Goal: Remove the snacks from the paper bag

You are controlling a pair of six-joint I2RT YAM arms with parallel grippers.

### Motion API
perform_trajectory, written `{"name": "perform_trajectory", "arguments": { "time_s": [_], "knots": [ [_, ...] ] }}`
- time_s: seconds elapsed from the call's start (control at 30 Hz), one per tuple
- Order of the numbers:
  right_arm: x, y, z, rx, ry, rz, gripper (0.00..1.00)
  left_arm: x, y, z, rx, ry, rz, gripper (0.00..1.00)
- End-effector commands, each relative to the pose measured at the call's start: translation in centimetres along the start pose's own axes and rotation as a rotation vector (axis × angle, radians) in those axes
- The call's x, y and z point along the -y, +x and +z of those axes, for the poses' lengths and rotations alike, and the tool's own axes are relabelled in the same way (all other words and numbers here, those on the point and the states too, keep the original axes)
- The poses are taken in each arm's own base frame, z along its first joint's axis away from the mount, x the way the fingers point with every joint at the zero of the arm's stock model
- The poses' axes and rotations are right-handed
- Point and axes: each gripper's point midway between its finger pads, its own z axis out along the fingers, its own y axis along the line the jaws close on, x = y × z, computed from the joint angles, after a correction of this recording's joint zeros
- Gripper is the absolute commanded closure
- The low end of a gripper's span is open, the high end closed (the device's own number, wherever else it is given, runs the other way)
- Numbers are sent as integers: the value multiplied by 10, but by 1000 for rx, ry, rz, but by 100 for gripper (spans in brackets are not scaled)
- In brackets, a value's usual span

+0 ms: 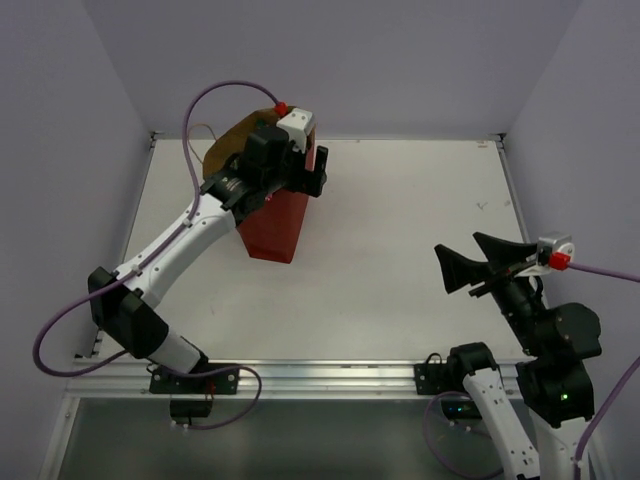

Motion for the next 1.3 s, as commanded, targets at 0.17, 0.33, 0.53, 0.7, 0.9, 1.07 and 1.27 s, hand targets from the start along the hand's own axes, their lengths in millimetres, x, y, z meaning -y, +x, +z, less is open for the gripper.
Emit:
{"name": "perform_trajectory", "arguments": {
  "time_s": [0.17, 0.33, 0.53, 0.7, 0.9, 1.07, 1.27],
  "knots": [
    [-8, 16, 5, -73, -60, 21, 1, -53, -42, 27, 116, -328, 46, 6],
    [-7, 17, 5, -75, -51, 22, 1, -40, -30, 43, 73, -252, 54, 29],
    [-6, 20, 5, -83, -53, 22, 1, -12, -13, 40, 48, -139, 72, 56],
    [-9, 21, 5, -90, -70, 25, 1, 3, 15, 39, -9, -94, 63, 77],
    [-10, 23, 3, -100, -73, 24, 1, 36, 33, 19, -43, 1, 53, 100],
    [-11, 19, 1, -88, -72, 17, 1, 89, 51, -16, -99, 144, 95, 100],
    [-7, 18, 2, -87, -54, 0, 1, 100, 72, -32, -146, 163, 63, 80]
  ]
}}
